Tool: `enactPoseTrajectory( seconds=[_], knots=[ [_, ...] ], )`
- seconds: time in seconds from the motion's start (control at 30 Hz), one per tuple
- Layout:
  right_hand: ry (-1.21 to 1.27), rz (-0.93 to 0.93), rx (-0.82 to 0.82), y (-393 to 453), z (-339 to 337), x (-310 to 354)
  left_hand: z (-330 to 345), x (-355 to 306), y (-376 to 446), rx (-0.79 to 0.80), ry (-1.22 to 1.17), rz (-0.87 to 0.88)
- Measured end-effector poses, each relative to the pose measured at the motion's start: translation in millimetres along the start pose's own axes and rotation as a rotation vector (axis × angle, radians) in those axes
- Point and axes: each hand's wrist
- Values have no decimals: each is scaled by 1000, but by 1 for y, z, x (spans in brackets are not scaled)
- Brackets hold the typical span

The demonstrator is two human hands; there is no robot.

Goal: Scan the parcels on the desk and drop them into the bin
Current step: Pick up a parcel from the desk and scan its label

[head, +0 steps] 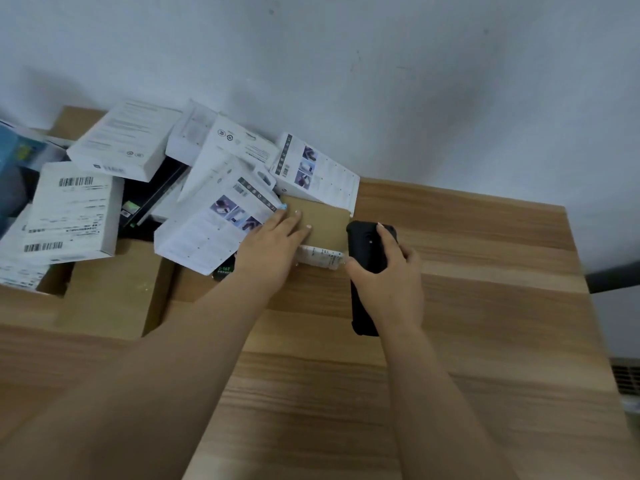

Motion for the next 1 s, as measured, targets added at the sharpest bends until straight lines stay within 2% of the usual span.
enactPoseTrajectory(
  seconds=[0.23, 0.5, 0.67, 0.9, 1.0],
  knots=[
    [-2, -13, 0, 2, -17, -14, 9, -23, -2, -18, -101, -34],
    [6, -2, -10, -14, -53, -35, 33, -96, -68, -33, 37, -160],
    [26, -6, -2, -25, -72, -47, 47, -126, -94, 36, -36, -275],
    [39, -1, 18, -37, -76, -57, 39, -129, -96, 143, -86, -355],
    [38, -9, 35, -41, -77, -54, 30, -129, -99, 170, -267, -407]
  ],
)
Point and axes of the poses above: each hand's wrist, its own y-axis towards the middle knuckle, its own z-axis out of the palm, x = y × z, and after that the axes turned 8 degrees about -y, right-handed
